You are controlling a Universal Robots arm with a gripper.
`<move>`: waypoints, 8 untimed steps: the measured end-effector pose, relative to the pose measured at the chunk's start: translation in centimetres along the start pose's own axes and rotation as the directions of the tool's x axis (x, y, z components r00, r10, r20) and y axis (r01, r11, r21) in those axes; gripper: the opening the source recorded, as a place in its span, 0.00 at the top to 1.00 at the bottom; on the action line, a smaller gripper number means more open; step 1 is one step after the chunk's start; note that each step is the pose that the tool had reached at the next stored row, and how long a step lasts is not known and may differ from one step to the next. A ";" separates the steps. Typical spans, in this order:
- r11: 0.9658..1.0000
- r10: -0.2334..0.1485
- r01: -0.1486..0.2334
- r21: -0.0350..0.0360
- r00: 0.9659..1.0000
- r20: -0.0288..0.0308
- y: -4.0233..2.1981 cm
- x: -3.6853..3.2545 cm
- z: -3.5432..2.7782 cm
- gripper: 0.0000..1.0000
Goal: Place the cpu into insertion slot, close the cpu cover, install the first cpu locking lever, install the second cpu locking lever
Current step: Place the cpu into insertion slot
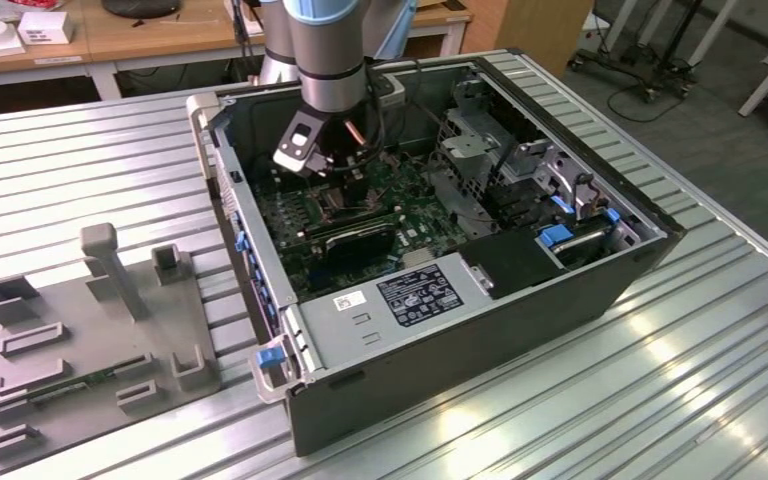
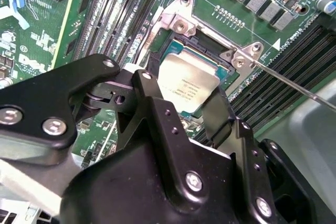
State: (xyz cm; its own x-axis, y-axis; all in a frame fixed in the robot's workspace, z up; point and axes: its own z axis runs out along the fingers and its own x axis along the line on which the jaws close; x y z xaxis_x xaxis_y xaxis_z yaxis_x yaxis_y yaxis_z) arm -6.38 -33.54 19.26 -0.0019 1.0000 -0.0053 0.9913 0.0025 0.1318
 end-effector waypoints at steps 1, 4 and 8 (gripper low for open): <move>1.000 0.000 0.000 0.000 1.000 0.000 0.01 0.00 -0.07 0.40; 1.000 0.000 0.000 0.000 1.000 0.000 0.04 0.00 -0.30 0.40; 1.000 0.000 0.000 0.000 1.000 0.000 0.09 -0.01 -0.72 0.40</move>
State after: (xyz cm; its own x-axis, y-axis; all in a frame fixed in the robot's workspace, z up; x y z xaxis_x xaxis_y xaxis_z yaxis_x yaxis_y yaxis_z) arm -6.38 -33.54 19.99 -0.0018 1.0000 -0.0049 0.9913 0.0025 0.1318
